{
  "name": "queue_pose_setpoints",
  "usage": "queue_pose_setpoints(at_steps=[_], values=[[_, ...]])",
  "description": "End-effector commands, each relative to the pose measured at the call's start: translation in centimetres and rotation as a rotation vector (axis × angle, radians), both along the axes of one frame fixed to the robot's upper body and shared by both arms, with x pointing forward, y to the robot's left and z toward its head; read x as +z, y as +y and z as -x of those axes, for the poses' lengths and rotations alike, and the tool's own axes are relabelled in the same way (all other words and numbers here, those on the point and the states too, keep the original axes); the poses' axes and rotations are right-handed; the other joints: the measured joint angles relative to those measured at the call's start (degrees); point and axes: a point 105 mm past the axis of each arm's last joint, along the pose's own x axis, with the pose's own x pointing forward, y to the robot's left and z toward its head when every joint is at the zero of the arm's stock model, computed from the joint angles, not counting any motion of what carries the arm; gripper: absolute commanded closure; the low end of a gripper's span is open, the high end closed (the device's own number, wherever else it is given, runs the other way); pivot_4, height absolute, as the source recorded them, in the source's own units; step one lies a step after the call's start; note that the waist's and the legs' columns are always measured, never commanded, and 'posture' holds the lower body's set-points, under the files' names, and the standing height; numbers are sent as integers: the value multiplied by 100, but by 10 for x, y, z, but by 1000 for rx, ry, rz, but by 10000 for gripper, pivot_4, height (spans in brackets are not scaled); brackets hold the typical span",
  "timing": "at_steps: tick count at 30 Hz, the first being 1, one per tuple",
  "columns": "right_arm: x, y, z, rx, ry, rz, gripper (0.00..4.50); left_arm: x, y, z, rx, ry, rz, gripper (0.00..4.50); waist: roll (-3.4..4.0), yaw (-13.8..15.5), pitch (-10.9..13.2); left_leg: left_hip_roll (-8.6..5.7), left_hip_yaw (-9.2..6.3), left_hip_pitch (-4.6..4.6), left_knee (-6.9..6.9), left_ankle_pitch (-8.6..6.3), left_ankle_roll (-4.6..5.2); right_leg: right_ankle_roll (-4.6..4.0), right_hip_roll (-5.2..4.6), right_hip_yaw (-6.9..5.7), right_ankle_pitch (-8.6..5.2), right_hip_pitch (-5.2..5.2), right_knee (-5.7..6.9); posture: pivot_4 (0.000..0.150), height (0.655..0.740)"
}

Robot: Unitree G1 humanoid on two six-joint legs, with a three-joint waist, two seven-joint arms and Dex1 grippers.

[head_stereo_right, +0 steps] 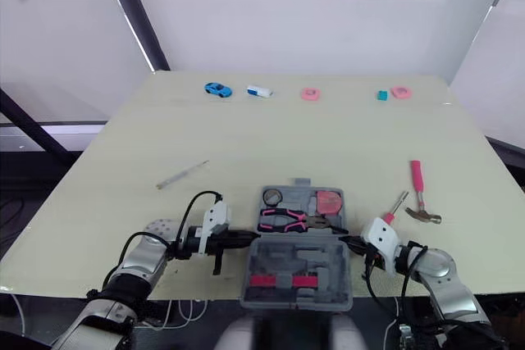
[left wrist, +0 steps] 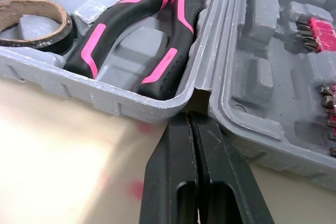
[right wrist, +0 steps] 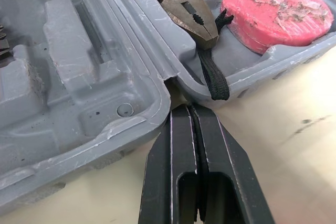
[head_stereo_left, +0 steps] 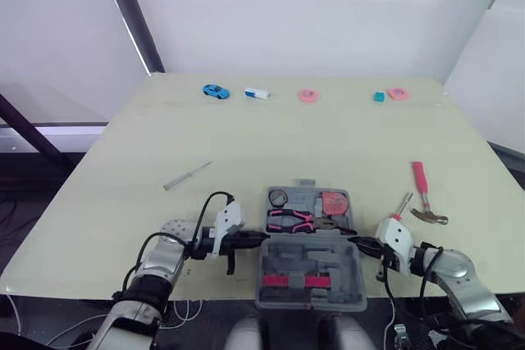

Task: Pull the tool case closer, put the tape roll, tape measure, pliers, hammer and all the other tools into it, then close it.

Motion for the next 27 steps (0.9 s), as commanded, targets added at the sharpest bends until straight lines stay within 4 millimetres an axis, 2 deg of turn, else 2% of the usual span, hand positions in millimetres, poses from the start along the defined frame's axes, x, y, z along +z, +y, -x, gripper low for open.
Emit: queue_pose_setpoints(at_steps=[1,13,27], values=[[18,11,-9,21,-73,-42,44795,14,-7,-11,-7,-58,30,44117,0,-10,0,0,0,0,-1,0,0,0,1,1,0,0,-1,1500,7400],[21,19,-27,-3,-109,-50,44795,17,1,-22,31,-79,18,44117,-1,-13,3,2,-2,-3,-1,0,0,0,5,2,0,-2,-2,1500,7400],[20,23,-34,-2,-120,-45,44795,19,3,-29,43,-94,12,44117,-1,-16,3,2,-3,-3,-1,0,0,0,6,2,1,-2,-1,1500,7400]])
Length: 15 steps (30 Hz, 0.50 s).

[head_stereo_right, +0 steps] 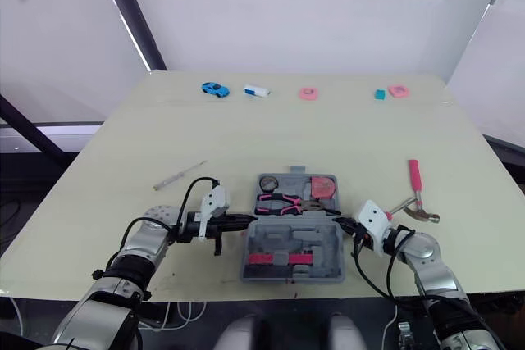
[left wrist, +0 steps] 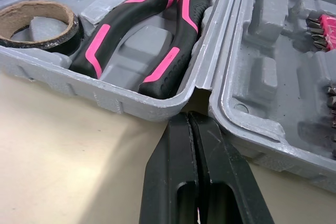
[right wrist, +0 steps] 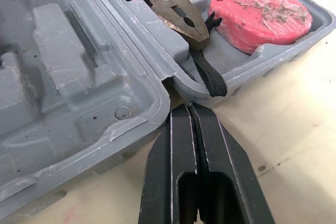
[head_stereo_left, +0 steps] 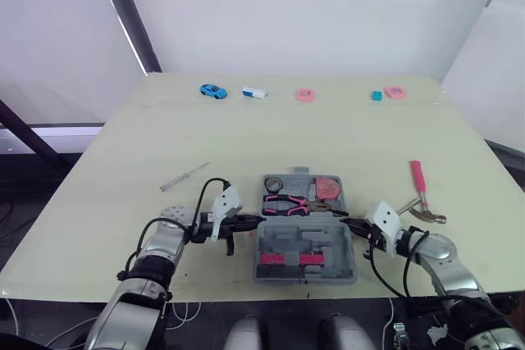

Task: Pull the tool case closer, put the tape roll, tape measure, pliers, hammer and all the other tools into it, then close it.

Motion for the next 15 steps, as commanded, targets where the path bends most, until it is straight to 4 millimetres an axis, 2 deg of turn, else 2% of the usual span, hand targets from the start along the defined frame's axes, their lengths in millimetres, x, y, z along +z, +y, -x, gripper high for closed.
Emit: queue_pose_setpoints(at_steps=[1,15], values=[[16,12,-4,41,-77,-22,44795,13,-8,-6,-27,-68,23,44117,0,0,0,0,0,0,0,0,0,0,0,0,0,0,0,1500,7400],[15,17,-7,50,-87,-22,44795,12,-6,-10,-8,-83,18,44117,0,-4,0,0,0,1,1,0,0,0,1,1,1,0,2,1500,7400]])
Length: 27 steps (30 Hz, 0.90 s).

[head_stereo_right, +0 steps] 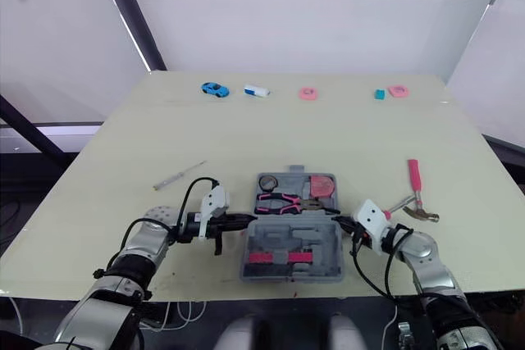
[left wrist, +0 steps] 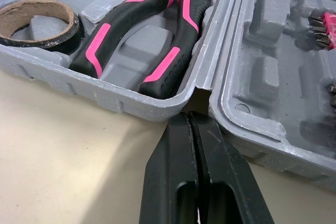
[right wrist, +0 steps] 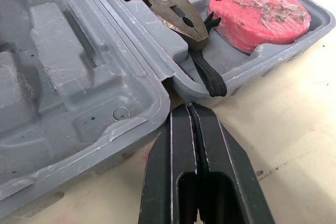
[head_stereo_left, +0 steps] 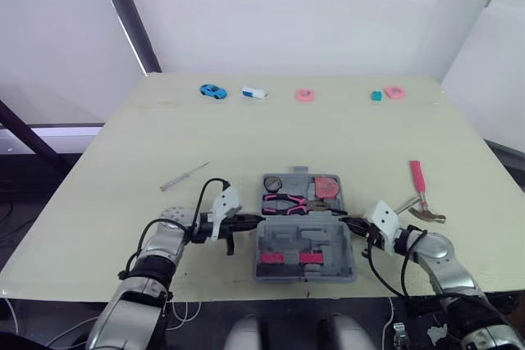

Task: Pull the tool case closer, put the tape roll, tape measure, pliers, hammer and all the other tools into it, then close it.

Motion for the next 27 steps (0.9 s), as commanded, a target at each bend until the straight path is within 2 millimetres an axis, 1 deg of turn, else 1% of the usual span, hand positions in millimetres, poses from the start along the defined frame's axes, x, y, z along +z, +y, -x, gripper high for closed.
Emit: queue_pose_setpoints(at_steps=[1,16,21,27], values=[[15,15,-3,51,-72,-30,44795,13,-7,-7,-21,-67,17,44117,0,0,0,0,0,0,0,0,0,0,0,0,0,0,0,1500,7400],[13,13,-1,44,-69,-26,44795,9,-8,-8,-8,-72,8,44117,0,1,0,0,0,0,0,0,0,0,0,0,0,0,0,1500,7400],[16,17,-5,48,-87,-24,44795,7,-9,-7,-13,-67,9,44117,0,2,0,0,0,0,0,0,0,0,0,0,0,0,0,1500,7400],[18,20,-5,63,-104,-29,44795,7,-10,-7,-11,-68,12,44117,0,2,0,0,0,1,0,0,0,0,0,0,0,0,1,1500,7400]])
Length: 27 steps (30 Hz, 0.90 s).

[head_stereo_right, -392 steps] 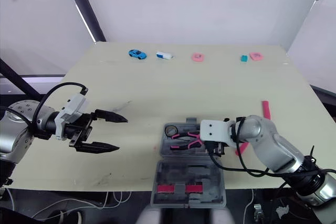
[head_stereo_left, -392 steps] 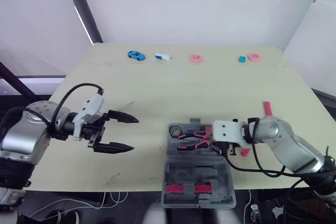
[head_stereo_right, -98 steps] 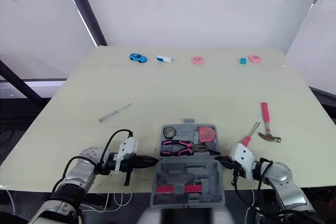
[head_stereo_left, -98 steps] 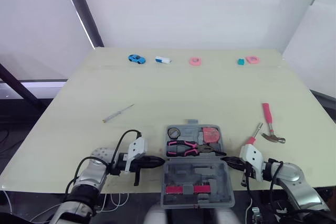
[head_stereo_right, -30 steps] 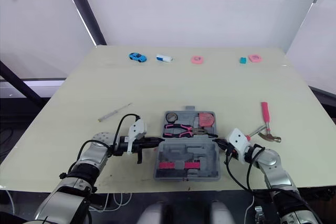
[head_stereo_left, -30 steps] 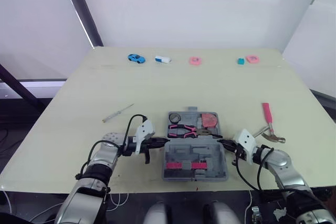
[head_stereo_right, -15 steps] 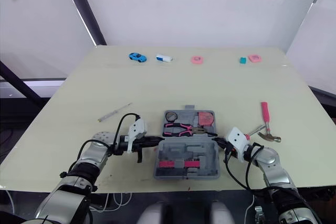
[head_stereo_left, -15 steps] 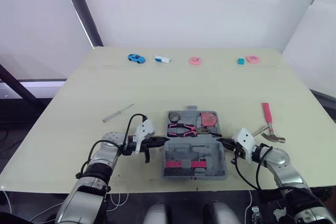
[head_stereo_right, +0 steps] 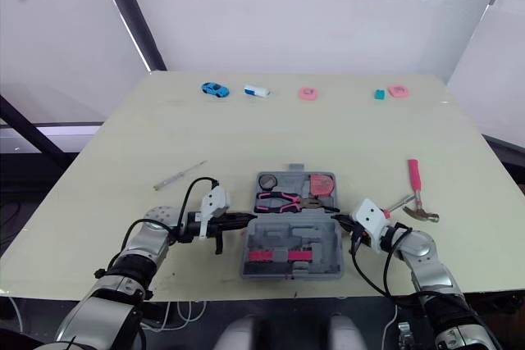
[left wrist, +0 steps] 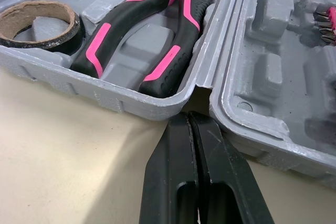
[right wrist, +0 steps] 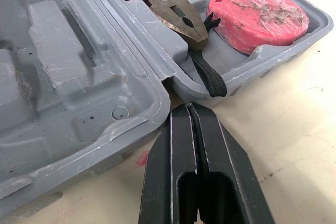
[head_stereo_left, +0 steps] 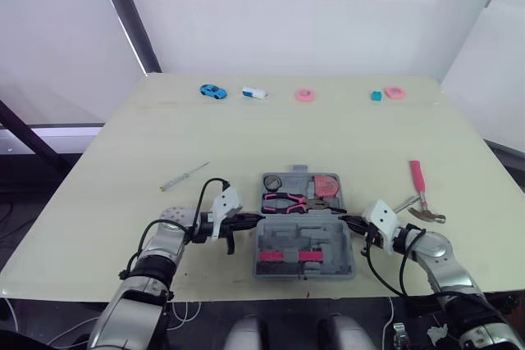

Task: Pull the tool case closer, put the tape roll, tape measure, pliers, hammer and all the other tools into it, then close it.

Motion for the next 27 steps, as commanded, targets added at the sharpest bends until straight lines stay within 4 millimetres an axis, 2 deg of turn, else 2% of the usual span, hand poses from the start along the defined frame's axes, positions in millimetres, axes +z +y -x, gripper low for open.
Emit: queue_pose_setpoints(at_steps=[1,27], values=[[19,19,-5,64,-90,-37,44795,8,-10,-5,-21,-42,19,44117,0,0,0,0,0,0,0,0,0,0,0,0,0,0,0,1500,7400],[17,20,-10,55,-117,-18,44795,8,-2,-6,-2,-42,11,44117,0,-9,0,2,-1,1,0,0,0,0,3,0,0,0,1,1500,7400]])
